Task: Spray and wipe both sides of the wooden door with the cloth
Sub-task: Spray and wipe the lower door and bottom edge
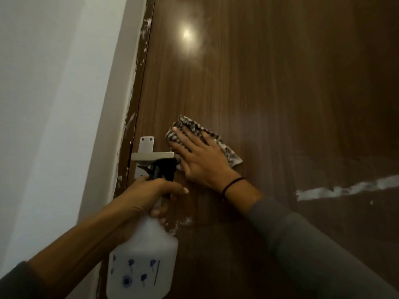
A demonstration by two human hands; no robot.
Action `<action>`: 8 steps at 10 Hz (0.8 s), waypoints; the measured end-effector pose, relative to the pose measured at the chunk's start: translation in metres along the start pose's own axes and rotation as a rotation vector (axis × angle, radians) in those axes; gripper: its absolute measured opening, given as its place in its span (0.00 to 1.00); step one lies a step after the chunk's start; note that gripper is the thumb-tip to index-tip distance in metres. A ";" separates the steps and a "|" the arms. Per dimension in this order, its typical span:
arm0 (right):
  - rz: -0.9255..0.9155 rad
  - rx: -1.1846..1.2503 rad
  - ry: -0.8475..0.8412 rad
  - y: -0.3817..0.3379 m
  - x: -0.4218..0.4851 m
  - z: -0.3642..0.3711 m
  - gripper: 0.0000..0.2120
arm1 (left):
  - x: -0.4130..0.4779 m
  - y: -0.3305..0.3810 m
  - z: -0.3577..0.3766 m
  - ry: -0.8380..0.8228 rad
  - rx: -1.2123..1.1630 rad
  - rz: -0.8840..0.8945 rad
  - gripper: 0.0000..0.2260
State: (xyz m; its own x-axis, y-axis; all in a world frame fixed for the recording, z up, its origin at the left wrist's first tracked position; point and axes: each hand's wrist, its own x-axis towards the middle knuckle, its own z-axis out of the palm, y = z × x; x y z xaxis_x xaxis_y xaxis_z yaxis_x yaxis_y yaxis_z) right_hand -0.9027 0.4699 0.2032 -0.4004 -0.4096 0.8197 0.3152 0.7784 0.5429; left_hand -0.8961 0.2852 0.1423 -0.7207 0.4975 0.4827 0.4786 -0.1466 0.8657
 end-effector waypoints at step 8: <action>0.036 -0.079 -0.066 0.067 -0.214 -0.026 0.26 | -0.050 0.024 0.096 -0.167 -0.043 0.004 0.13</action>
State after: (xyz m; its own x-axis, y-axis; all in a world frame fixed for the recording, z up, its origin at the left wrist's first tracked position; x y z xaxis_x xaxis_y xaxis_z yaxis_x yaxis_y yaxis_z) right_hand -0.7739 0.5974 0.0687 -0.4423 -0.3475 0.8268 0.3961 0.7514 0.5277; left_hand -0.8006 0.3388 0.1267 -0.6240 0.6314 0.4604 0.4569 -0.1831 0.8705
